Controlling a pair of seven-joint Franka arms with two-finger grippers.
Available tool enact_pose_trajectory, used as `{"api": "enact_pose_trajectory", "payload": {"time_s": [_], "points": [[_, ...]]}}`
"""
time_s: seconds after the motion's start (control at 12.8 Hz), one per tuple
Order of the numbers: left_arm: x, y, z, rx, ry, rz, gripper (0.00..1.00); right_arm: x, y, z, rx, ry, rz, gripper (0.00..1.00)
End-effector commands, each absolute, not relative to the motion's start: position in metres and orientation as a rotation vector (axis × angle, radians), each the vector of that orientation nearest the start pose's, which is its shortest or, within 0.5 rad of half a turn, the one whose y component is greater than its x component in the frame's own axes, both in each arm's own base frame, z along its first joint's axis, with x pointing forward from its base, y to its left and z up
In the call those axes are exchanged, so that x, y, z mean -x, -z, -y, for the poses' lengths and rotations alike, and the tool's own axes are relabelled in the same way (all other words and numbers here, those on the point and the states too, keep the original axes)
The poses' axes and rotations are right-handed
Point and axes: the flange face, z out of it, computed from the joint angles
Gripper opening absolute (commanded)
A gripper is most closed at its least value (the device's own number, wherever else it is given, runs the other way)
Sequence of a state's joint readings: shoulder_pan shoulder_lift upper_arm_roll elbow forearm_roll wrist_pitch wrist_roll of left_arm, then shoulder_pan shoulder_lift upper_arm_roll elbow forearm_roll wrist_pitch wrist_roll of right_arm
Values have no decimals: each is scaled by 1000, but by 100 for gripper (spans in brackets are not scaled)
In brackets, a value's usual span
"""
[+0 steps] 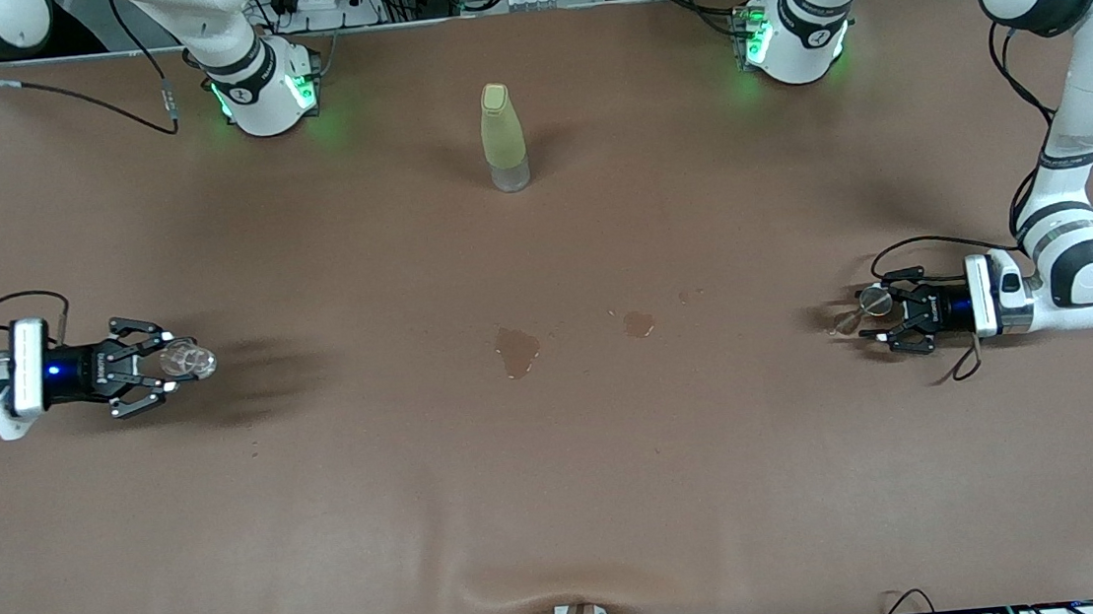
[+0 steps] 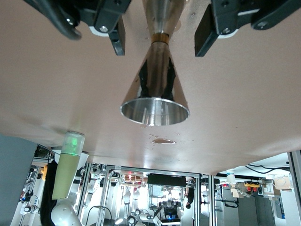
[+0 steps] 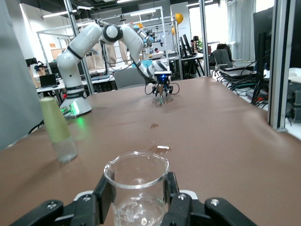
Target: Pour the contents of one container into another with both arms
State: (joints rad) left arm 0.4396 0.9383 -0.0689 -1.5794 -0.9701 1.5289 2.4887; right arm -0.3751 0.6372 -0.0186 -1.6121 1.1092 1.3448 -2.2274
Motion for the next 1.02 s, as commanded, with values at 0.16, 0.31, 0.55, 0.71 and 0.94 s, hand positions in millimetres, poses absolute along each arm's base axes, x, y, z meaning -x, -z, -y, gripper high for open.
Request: {"api": "enact_pose_trajectory", "payload": {"time_s": [0.16,0.31,0.55,0.71,0.94], "points": [[-589,-91,-134,-1336,-981,1382,56,-627,-342,91,1396,964,1202,29],[-589,-91,-134,-1337,-980,1381,55,-633,-371,67,1420,948,1182,29],[-589,-91,-134,-1336,-981,1382,41,-647,-385,17,1418,980,1157,29],[-589,-91,-135,-1337,-983,1383,33,-654,-385,-8,1422,1004,1146,29],[-591,-94,-136,-1333,-989,1394,20,-655,-382,-29,1425,1013,1130,29]]}}
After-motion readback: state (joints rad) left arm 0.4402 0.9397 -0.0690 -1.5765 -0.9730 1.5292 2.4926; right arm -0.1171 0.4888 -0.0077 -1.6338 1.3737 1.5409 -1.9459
